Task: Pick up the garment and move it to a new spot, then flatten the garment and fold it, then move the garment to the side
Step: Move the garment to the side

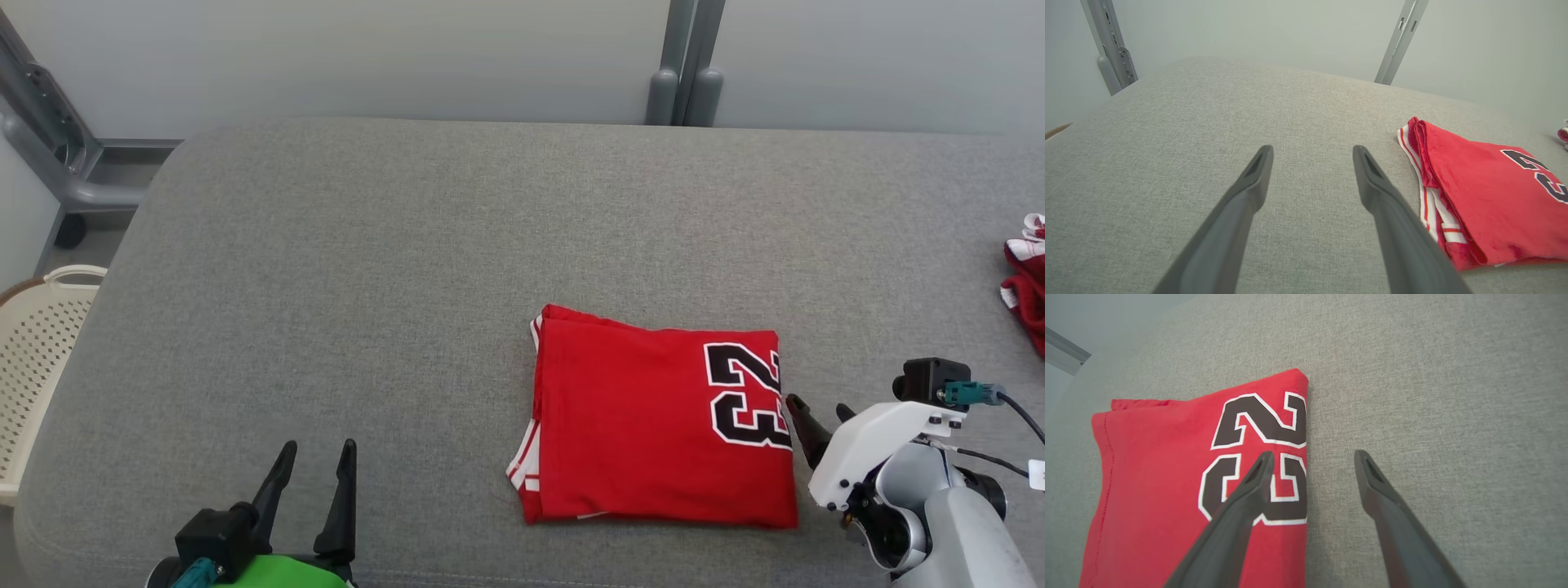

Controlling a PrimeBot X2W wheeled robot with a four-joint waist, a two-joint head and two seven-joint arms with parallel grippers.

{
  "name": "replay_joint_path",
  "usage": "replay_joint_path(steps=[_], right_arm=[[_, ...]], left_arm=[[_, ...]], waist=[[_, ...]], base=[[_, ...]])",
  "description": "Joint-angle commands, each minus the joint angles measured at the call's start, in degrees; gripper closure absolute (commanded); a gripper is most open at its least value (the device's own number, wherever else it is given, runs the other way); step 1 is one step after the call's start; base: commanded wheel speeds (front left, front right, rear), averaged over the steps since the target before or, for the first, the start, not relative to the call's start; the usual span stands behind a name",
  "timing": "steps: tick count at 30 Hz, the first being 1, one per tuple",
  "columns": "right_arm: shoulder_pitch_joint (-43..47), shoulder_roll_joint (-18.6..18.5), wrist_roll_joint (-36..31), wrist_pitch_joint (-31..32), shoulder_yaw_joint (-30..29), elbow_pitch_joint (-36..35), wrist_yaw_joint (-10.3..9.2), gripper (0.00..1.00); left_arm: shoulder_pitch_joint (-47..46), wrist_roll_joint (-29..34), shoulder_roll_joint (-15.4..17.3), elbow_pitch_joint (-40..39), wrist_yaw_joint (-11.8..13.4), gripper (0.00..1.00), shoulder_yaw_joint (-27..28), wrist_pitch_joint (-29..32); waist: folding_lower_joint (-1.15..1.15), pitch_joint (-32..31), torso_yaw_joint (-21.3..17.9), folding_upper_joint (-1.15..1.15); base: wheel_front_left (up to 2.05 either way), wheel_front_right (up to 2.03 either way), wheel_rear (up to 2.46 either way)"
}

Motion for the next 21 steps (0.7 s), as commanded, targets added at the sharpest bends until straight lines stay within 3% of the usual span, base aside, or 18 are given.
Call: replay_joint_path(steps=[1,16,17,18,20,21], right_arm=[[-1.42,-0.10,1.06,-1.07,0.15,1.91,-0.01,0.00],[-5.39,-0.01,2.29,0.82,4.67,11.59,-0.01,0.00],[-5.64,0.03,2.06,1.03,5.04,12.08,-0.01,0.13],[-5.90,0.04,1.88,1.18,5.27,12.51,-0.01,0.52],[-6.45,0.05,1.31,1.11,5.51,13.32,-0.01,0.87],[-6.79,0.08,0.90,1.12,5.64,13.64,-0.01,1.00]], left_arm=[[-1.22,0.17,0.80,0.01,-0.15,0.00,0.02,-0.16],[-2.73,0.04,1.06,0.01,-0.15,0.00,-0.36,-0.16],[-2.91,-0.02,1.01,0.04,-0.15,0.00,-0.40,-0.16],[-3.03,-0.06,0.95,0.07,-0.15,0.00,-0.48,-0.16],[-3.19,-0.07,0.81,0.11,-0.15,0.00,-0.57,-0.16],[-3.30,-0.07,0.75,0.13,-0.15,0.00,-0.60,-0.16]], waist=[[0.00,0.95,0.20,0.00],[0.00,3.45,0.16,0.00],[0.00,3.58,0.21,0.00],[0.00,3.71,0.26,0.00],[0.00,3.91,0.40,0.00],[0.00,3.99,0.48,0.00]], base=[[0.00,0.00,0.00],[0.00,0.00,0.00],[0.00,0.00,0.00],[0.00,0.00,0.00],[0.00,0.00,0.00],[0.00,0.00,0.00]])
